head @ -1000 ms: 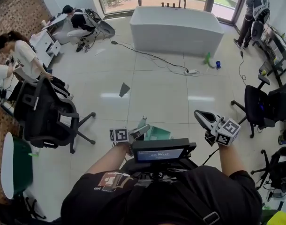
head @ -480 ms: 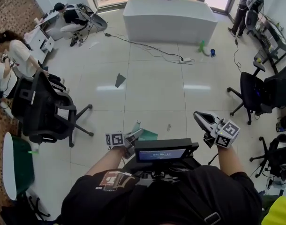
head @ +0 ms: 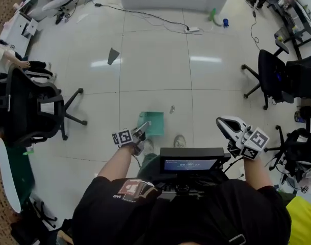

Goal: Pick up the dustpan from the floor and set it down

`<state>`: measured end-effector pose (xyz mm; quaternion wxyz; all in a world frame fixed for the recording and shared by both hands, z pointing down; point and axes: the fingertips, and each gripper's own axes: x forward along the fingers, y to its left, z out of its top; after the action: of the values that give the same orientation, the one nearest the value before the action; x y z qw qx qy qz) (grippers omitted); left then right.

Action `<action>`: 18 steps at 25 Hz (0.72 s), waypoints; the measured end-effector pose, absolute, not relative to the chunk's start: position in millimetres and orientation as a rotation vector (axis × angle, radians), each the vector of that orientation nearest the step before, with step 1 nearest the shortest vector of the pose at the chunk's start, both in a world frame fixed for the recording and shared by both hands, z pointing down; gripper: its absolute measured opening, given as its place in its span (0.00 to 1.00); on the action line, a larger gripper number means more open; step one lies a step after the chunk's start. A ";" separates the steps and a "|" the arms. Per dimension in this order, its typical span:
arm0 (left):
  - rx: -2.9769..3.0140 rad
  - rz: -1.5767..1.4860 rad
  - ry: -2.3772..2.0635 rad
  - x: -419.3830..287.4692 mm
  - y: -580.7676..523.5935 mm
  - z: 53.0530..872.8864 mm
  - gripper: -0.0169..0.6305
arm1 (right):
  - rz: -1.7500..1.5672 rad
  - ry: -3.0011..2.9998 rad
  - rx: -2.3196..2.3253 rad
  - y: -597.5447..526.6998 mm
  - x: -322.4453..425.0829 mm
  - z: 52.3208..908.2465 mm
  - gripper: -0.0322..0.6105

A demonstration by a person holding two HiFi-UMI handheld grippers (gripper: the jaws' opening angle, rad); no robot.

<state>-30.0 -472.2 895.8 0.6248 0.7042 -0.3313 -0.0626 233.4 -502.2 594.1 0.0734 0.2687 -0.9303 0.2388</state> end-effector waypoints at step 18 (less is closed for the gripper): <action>1.614 0.517 -0.929 -69.4 -468.0 1048.0 0.21 | 0.710 -2.687 0.848 -509.9 245.5 638.3 0.06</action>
<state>-69.4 -468.0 1048.0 0.5684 0.6870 -0.3955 0.2203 245.5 -509.9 638.3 0.1177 0.2900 -0.9182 0.2427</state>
